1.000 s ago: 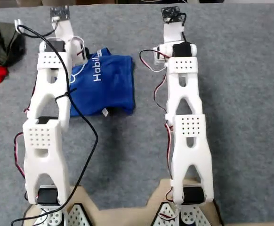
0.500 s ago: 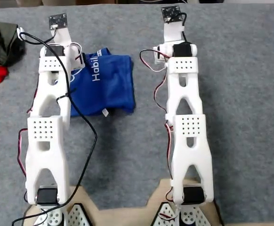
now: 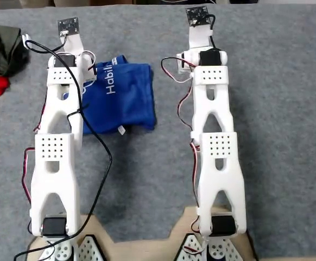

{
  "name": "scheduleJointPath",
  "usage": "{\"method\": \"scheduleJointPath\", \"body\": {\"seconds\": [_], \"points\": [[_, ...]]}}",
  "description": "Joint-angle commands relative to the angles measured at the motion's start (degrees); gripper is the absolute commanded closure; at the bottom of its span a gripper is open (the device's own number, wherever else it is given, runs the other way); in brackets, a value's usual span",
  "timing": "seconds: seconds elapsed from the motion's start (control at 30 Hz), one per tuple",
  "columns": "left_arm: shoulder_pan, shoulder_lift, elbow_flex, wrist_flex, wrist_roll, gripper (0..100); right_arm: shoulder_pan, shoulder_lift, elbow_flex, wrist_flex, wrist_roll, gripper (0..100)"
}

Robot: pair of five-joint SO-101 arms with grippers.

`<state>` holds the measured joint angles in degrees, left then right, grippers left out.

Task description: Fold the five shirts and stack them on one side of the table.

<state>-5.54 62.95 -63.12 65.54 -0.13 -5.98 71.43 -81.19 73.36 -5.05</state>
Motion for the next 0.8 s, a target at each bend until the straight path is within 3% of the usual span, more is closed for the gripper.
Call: {"method": "scheduleJointPath", "body": {"seconds": [0.0, 0.27, 0.4, 0.77], "points": [[-0.9, -1.5, -4.4, 0.4, 0.3, 95, 0.1, -0.2, -3.0, -1.1, -0.1, 73.2], [-4.6, -2.1, -12.7, 6.5, -2.0, 92, 0.0, -0.2, -3.0, -1.1, 0.0, 73.2], [-6.2, -2.0, -12.5, 7.8, -2.7, 86, 0.0, -0.2, -3.0, -1.1, 0.0, 73.2], [-5.7, -1.9, -8.8, 8.3, -2.8, 85, -0.1, -0.2, -3.0, -1.1, 0.0, 73.2]]}}
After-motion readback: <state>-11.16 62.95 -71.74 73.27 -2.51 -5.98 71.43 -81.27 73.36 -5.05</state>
